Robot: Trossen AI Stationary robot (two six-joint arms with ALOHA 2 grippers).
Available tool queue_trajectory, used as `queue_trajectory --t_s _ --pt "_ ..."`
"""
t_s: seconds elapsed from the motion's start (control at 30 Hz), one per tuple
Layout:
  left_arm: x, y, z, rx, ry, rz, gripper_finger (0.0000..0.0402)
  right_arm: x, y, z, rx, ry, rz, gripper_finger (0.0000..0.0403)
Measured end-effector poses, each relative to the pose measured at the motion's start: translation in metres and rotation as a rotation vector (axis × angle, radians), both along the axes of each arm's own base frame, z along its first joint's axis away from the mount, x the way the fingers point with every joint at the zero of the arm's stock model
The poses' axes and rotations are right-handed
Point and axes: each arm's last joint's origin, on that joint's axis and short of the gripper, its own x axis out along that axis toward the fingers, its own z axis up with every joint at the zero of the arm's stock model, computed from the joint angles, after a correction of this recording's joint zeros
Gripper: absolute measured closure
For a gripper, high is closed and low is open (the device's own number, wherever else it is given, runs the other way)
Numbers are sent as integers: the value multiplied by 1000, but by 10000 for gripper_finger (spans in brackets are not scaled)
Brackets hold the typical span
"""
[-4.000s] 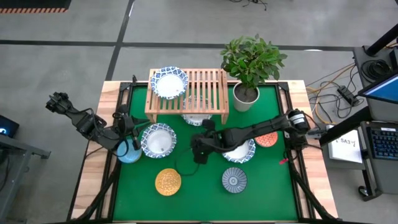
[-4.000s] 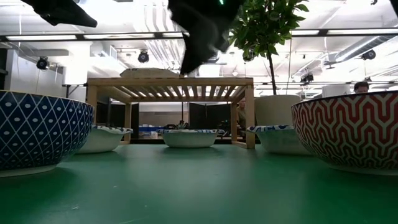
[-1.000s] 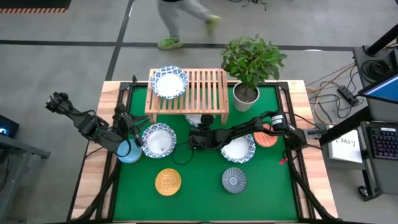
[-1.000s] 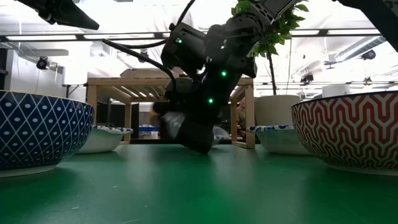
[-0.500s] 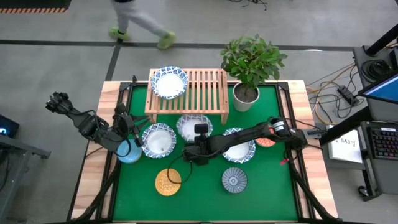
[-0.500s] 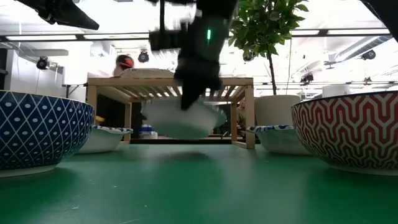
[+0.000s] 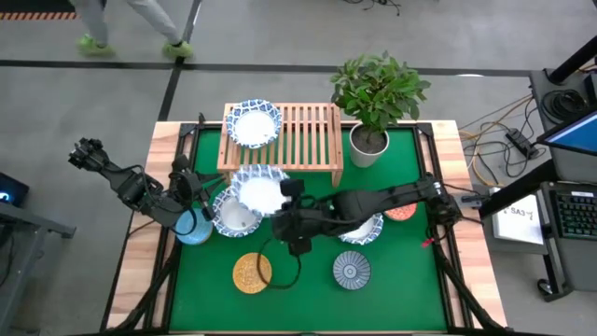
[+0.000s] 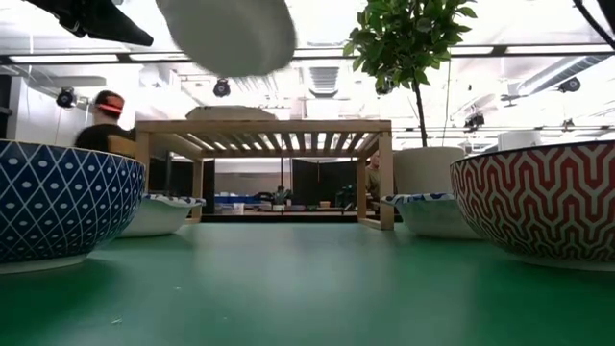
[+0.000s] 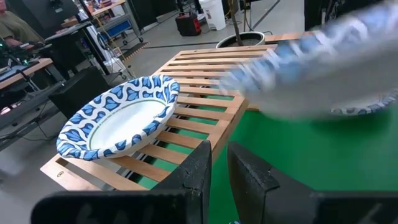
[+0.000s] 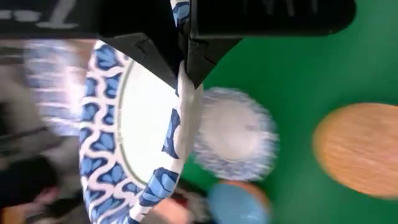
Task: Place and stack bowls onto a shelf
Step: Stack the white bowl on top of the other white bowl on the shelf
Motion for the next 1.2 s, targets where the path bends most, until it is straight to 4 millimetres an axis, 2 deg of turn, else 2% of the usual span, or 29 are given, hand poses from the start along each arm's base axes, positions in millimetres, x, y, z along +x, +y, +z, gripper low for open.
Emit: queue_trajectory --t_s 0.17,0.4,0.57,0.73,1.2 --pt "0 0 0 -2 -2 -1 366 11 -48 7 -207 -26 -135 394" --pt "0 0 0 -2 -1 -1 366 28 -133 -6 -210 -59 -203 394" --pt "0 0 0 -2 -1 -1 366 32 -171 -7 -144 -136 -209 394" --pt "0 0 0 -2 -1 -1 366 29 -188 -10 -129 -131 -247 380" --pt "0 0 0 -1 0 -2 366 35 -190 -21 -130 -160 -242 290"
